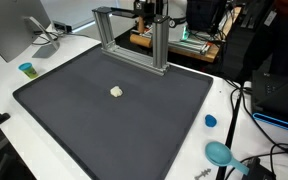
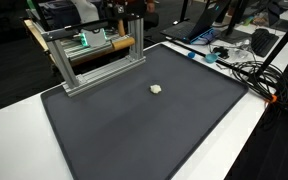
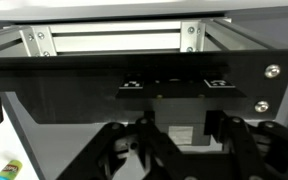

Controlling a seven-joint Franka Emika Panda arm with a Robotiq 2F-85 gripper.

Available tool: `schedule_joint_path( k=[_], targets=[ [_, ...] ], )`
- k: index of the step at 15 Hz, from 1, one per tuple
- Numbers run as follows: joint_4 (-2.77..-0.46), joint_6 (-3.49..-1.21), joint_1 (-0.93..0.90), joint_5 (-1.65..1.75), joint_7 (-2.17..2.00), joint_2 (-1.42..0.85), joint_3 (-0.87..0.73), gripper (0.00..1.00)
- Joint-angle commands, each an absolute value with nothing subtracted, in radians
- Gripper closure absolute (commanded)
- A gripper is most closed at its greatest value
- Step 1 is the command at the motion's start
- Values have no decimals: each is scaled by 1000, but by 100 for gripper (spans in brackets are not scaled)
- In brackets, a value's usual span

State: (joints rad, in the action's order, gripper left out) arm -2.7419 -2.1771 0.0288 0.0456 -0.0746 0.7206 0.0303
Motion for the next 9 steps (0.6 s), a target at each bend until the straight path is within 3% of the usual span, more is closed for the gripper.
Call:
schedule_joint_path(
  k=[1,2,9],
  targets=[
    [-2726,-2133,5,43,-9,706,13,54],
    [-2724,-2132,3,45,4,704,11,72],
    [-2698,-2126,-37,6,137,680,-63,72]
  ],
)
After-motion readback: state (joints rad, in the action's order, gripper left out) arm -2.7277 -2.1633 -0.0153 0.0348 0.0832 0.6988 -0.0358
